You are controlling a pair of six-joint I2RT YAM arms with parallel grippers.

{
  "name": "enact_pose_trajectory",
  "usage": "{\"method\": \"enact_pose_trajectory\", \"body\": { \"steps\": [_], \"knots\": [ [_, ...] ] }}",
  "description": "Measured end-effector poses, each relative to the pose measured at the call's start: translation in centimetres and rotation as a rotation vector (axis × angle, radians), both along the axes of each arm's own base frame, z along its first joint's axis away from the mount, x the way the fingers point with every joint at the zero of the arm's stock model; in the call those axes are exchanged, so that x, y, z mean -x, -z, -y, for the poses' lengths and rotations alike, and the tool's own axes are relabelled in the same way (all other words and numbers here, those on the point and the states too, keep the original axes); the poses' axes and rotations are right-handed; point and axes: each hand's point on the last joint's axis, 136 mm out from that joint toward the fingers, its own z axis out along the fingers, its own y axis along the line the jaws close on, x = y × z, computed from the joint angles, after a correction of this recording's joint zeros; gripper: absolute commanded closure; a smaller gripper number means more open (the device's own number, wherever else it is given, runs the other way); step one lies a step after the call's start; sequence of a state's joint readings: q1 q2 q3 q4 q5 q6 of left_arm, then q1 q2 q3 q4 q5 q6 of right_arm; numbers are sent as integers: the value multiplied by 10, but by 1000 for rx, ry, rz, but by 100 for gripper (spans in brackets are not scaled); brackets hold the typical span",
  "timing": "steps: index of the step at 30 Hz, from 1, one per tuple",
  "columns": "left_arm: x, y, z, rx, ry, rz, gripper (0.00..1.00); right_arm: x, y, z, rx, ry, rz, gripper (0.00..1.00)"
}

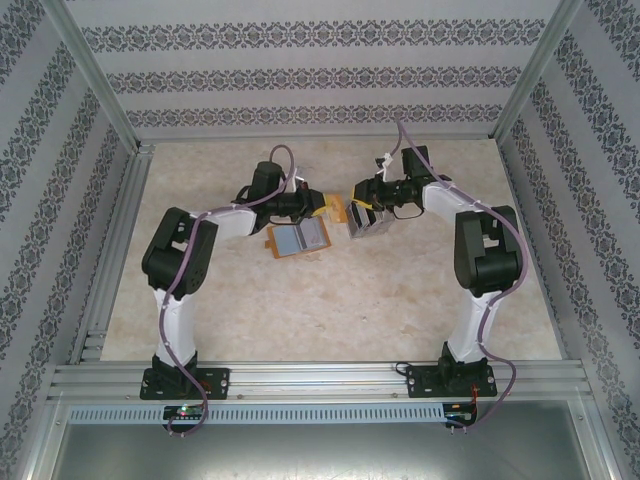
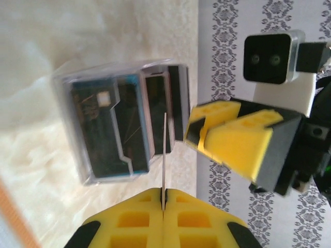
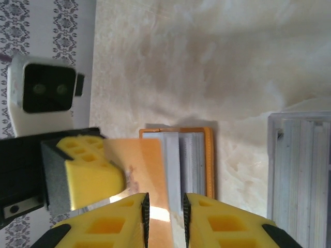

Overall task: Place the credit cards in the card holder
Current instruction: Insert the credit card into the card slot.

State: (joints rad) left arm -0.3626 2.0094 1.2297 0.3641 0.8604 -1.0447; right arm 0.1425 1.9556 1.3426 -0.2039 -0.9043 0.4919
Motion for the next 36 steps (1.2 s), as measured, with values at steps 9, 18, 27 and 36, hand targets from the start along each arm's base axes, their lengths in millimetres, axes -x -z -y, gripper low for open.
{"method": "enact_pose_trajectory", "body": {
  "steps": [9, 18, 27, 36],
  "knots": [
    [19, -19, -45, -86, -69, 47, 100, 17, 22, -19, 72, -55, 35, 72],
    [42, 5, -74, -165, -70, -12, 100, 66, 21, -97, 99, -268, 108, 71],
    [48, 29, -97, -196, -101, -52, 100, 63, 48, -120, 147, -281, 70, 74],
    [49, 38, -101, -245, -77, -37, 100, 44, 63, -117, 189, -249, 31, 74]
  ]
}}
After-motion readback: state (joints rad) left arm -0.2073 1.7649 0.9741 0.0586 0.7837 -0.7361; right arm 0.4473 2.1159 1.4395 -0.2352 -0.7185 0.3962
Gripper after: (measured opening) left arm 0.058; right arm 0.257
